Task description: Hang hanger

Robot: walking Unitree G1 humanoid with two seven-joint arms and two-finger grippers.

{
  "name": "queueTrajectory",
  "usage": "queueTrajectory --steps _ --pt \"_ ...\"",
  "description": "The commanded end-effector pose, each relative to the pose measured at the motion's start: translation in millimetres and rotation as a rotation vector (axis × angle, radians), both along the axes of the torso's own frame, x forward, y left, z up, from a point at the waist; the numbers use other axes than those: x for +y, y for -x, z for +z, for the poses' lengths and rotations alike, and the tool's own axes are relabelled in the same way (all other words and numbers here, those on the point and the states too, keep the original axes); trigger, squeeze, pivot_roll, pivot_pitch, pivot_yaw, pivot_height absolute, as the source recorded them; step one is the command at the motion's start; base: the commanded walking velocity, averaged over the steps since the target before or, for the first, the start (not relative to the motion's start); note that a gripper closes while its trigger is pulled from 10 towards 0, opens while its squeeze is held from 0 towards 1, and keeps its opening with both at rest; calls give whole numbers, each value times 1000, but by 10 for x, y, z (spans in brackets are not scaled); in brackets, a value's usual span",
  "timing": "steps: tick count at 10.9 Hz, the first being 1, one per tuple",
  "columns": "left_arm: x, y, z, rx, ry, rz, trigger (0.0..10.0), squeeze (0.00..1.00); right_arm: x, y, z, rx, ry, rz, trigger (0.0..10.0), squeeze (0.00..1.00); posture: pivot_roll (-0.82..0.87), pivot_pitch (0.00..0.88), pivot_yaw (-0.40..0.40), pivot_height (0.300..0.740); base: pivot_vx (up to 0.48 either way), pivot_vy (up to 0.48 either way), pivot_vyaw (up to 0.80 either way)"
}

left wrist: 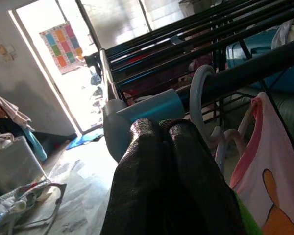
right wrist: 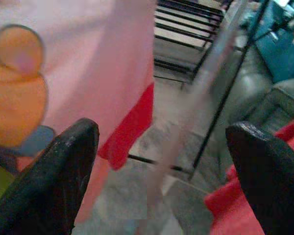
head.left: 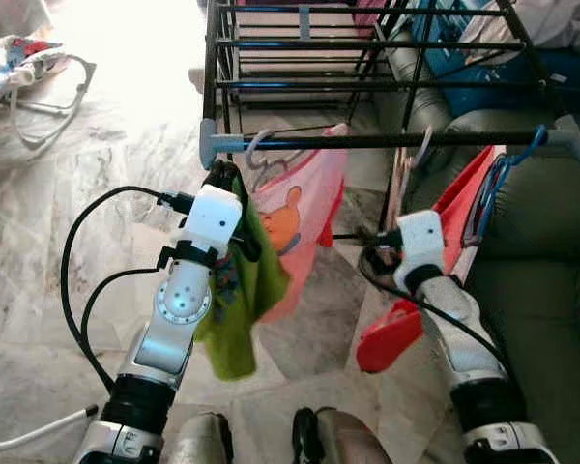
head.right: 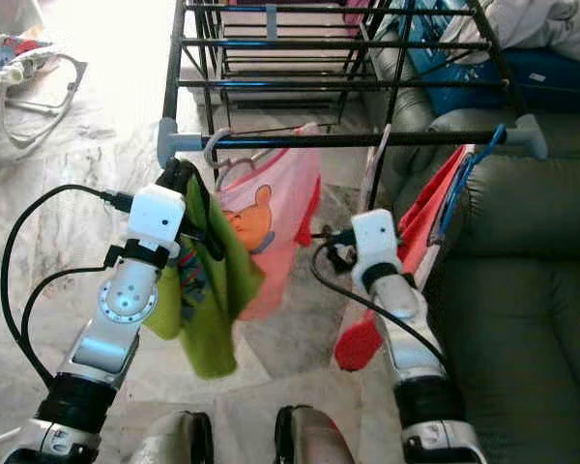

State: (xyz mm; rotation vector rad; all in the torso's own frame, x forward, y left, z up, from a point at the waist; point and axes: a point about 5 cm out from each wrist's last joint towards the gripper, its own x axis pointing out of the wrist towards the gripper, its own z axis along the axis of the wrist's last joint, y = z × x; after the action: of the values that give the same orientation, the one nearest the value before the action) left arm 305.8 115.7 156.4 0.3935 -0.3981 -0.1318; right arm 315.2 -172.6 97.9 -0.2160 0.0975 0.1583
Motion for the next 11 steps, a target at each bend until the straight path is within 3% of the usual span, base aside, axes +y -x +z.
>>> queueTrajectory --steps 1,2,4,5,8,10,11 --pt "-13 12 16 -13 8 -6 10000 0 -85 19 13 -2 13 -33 10000 333 -99 150 -34 740 0 0 0" --pt "-15 6 17 -10 8 -11 10000 0 -201 6 7 26 -16 -96 10000 333 -102 155 -36 740 0 0 0" --pt "-17 3 16 -8 6 -14 10000 0 -254 -43 47 34 -28 -87 10000 329 -100 158 -32 740 0 0 0" --pt "-23 1 15 -5 4 -17 10000 0 -394 -110 41 76 4 -93 10000 0 -100 158 -33 740 0 0 0" --pt "-31 0 3 3 4 -22 10000 0 -462 -194 18 153 21 49 10000 0 -100 158 -33 740 0 0 0" --pt "-37 -3 3 8 1 -27 10000 0 -498 -302 35 238 87 149 0 0 -92 165 -30 740 0 0 0" --pt "-44 -4 -10 17 0 -31 10000 0 -539 -359 118 244 118 174 0 0 -89 166 -30 740 0 0 0"
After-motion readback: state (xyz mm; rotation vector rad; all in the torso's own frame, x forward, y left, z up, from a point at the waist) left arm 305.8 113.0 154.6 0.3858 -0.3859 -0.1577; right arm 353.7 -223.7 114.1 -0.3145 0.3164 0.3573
